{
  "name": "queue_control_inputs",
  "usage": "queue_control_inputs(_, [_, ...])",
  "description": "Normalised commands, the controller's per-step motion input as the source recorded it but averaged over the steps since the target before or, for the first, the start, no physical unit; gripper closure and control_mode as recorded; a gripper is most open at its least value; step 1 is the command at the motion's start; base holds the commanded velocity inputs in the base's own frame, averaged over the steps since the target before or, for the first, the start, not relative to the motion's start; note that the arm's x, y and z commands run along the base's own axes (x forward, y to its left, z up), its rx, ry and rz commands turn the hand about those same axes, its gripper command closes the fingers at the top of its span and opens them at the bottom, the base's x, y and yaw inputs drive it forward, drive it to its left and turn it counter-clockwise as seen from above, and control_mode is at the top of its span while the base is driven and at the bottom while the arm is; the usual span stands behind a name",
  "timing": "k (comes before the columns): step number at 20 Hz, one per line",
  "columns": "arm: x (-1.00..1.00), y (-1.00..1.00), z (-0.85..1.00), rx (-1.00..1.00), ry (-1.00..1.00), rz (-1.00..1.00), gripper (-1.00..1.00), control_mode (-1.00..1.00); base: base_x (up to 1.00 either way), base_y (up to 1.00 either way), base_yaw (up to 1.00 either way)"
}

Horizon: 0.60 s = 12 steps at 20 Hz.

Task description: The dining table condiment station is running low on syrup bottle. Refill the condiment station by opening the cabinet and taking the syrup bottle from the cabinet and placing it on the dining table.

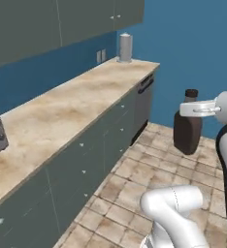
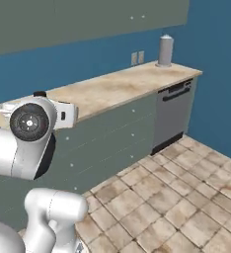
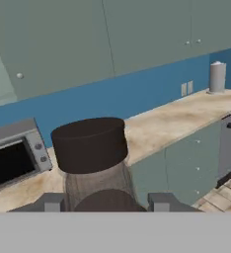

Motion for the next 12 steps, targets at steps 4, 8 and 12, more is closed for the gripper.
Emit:
queue_control_inputs(4, [0.0,0.0,0.0,0.0,0.0,0.0,1.0,1.0,-0.01,-0.12,-0.85])
queue_control_inputs(8, [0.0,0.0,0.0,0.0,0.0,0.0,1.0,1.0,-0.21,-0.02,-0.84])
queue_control_inputs(12, [0.0,0.0,0.0,0.0,0.0,0.0,1.0,1.0,-0.34,0.0,-0.83])
